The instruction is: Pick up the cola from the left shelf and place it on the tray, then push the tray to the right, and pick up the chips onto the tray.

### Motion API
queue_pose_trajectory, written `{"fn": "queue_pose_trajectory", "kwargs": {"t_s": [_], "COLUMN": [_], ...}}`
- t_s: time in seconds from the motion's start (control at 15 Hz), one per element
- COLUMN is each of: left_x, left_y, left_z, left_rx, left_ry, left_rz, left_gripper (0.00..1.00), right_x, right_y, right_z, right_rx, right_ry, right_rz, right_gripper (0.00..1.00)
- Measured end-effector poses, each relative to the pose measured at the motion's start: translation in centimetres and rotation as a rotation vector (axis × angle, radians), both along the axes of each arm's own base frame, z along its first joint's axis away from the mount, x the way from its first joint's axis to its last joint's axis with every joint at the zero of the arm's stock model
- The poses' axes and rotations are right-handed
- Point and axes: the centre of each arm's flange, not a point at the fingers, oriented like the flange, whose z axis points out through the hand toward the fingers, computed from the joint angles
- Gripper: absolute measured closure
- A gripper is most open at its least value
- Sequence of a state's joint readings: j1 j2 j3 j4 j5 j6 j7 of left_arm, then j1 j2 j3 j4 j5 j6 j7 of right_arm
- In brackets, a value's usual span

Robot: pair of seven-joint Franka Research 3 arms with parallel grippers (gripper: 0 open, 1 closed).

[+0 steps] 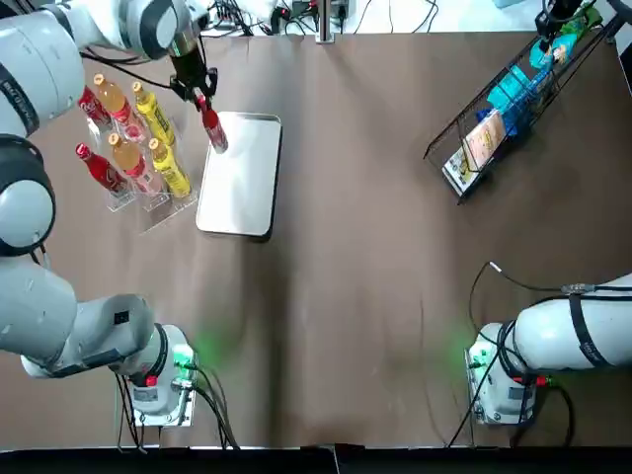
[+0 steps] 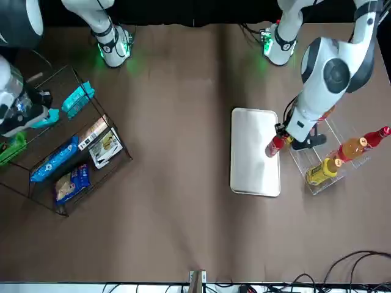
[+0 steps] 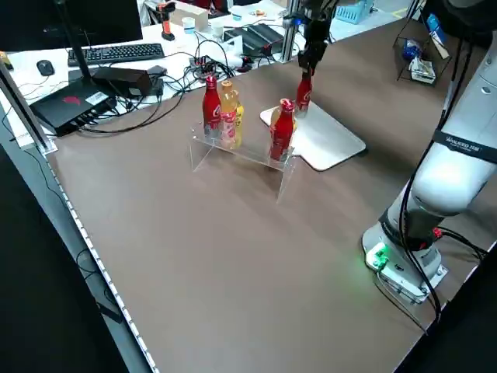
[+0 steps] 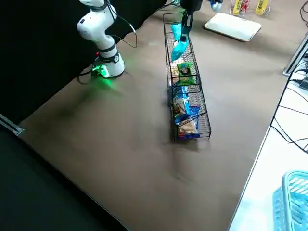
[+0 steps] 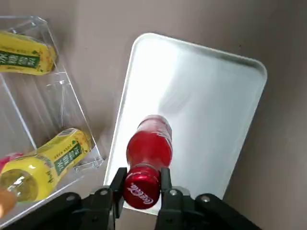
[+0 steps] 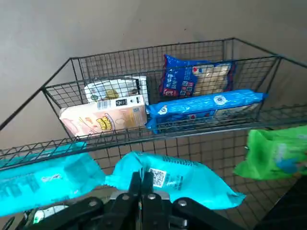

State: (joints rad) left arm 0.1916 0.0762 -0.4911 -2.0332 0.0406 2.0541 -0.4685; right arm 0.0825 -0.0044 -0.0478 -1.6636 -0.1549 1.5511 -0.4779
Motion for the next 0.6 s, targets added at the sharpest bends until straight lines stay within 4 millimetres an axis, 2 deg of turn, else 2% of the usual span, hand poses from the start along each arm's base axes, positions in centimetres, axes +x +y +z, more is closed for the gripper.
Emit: {"fn": "queue_pose_trajectory", "kwargs": {"t_s": [0.4, 0.47, 0.6], "left_x": [-0.4, -0.4, -0.2], "left_y": [-4.9, -5.2, -5.5], "left_z": [-6.4, -7.2, -7.1], "left_rx": [0.097, 0.095, 0.094], "left_ry": [-0.011, -0.010, -0.016], "left_rz": [-0.054, -0.064, -0.071], "left_gripper": [0.68, 0.68, 0.68], "right_x": [-0.8, -0.9, -1.0], "right_y": [0.6, 0.8, 1.2], "right_z": [4.1, 4.7, 5.5], "right_rx": [0.000, 0.000, 0.001], "right_ry": [-0.006, -0.010, -0.020], "right_rz": [-0.002, 0.001, 0.007], "right_gripper": [0.96, 0.96, 0.96]}}
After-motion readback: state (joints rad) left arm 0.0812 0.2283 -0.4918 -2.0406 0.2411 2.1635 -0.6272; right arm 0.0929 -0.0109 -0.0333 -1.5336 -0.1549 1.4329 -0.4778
